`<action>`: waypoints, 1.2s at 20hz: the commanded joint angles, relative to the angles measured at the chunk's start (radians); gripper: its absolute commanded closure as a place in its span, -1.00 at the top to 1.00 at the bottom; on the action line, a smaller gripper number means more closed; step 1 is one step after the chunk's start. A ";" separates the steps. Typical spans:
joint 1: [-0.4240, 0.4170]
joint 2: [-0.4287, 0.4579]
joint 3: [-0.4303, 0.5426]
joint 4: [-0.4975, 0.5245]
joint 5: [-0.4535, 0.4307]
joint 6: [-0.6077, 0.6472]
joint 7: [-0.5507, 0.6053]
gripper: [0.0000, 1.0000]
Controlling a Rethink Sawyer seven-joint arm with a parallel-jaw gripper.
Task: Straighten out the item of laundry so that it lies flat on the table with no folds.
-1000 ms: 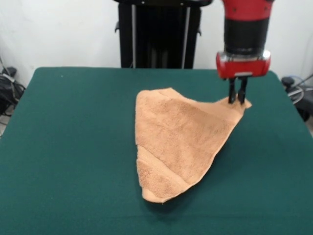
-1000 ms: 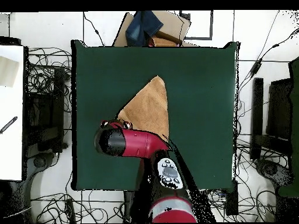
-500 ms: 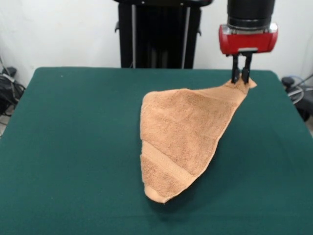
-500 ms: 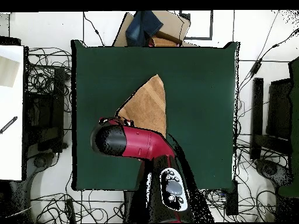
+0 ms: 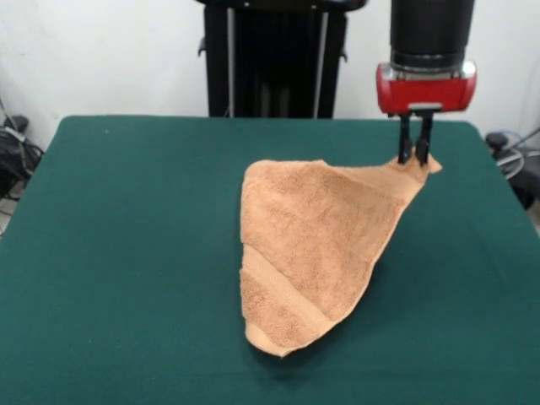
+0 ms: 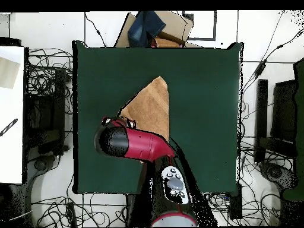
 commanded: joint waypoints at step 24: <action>0.396 0.173 -0.087 -0.041 0.456 -0.187 0.359 -1.00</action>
